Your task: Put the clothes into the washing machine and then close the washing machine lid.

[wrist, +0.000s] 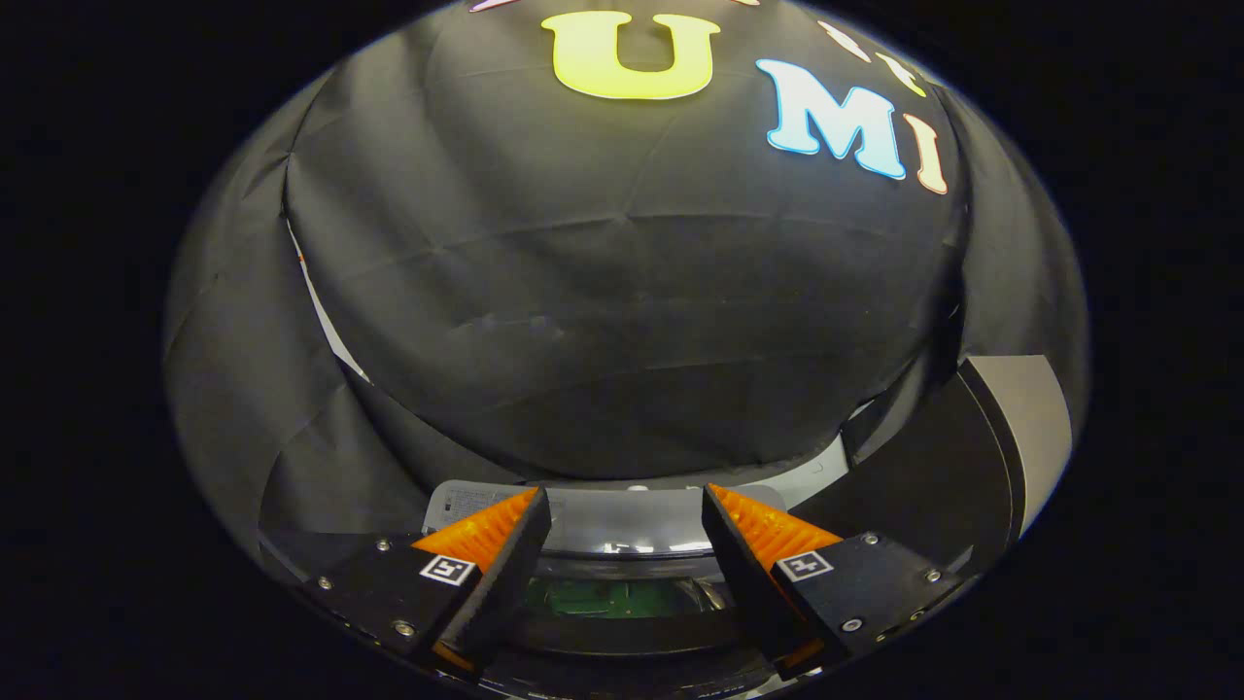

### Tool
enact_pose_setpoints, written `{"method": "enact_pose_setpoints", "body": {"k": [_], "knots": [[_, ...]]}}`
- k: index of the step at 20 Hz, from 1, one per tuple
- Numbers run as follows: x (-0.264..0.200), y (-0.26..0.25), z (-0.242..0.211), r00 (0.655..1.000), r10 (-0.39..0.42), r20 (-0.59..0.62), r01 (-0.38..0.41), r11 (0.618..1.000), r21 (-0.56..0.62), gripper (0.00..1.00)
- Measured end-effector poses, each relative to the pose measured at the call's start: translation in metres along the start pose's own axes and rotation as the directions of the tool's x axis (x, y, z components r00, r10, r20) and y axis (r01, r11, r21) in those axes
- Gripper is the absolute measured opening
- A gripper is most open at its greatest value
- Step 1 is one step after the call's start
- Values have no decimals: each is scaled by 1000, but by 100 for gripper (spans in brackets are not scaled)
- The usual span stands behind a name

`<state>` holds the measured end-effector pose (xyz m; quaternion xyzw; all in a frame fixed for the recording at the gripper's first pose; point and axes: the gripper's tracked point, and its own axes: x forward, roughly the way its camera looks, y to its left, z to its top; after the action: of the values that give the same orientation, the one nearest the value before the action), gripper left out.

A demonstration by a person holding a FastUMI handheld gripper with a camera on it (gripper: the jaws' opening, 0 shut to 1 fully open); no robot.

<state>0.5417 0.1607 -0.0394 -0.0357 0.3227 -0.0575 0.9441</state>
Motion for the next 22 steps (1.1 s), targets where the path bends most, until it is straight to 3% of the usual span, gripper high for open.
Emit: {"method": "enact_pose_setpoints", "body": {"k": [11, 22], "knots": [[-13, 0, -35, 1000, -4, -7, 4, 1000, 1, 97], [-39, 11, -150, 995, -13, -99, 8, 998, -56, 97]]}}
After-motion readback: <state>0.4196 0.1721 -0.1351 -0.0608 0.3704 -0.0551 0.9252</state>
